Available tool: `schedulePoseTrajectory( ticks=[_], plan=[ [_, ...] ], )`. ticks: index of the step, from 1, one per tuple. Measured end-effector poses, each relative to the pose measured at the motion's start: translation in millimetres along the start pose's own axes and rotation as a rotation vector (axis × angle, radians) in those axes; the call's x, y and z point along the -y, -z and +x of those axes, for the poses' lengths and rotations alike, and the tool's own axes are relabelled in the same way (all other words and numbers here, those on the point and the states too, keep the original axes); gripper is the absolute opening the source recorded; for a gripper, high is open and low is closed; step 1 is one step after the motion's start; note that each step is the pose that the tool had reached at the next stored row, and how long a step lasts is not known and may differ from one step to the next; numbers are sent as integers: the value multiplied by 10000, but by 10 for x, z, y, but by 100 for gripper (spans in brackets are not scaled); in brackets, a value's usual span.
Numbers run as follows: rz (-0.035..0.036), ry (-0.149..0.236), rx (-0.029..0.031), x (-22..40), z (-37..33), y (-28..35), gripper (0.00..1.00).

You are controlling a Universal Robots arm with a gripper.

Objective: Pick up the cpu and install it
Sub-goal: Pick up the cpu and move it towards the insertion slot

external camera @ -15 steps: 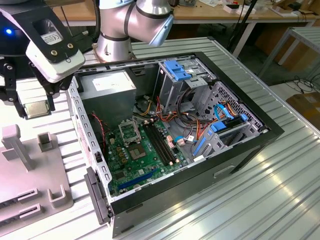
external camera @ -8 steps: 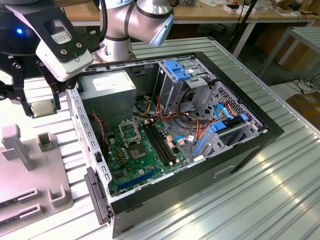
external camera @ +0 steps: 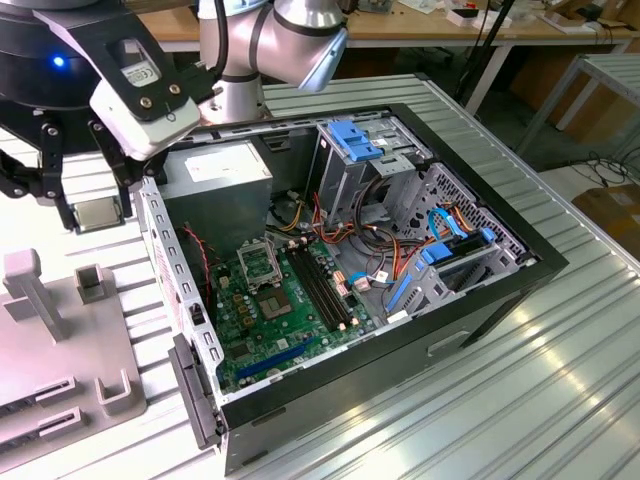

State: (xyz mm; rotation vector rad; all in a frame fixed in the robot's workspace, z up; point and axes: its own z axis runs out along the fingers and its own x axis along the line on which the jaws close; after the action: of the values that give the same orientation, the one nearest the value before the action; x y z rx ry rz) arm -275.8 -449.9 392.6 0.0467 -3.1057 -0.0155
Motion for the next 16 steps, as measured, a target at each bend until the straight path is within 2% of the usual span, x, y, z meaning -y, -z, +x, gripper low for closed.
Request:
schedulePoseTrajectory(
  ticks=[16],
  plan=[
    [0, 1, 0, 5, -168, 6, 47]
  ],
)
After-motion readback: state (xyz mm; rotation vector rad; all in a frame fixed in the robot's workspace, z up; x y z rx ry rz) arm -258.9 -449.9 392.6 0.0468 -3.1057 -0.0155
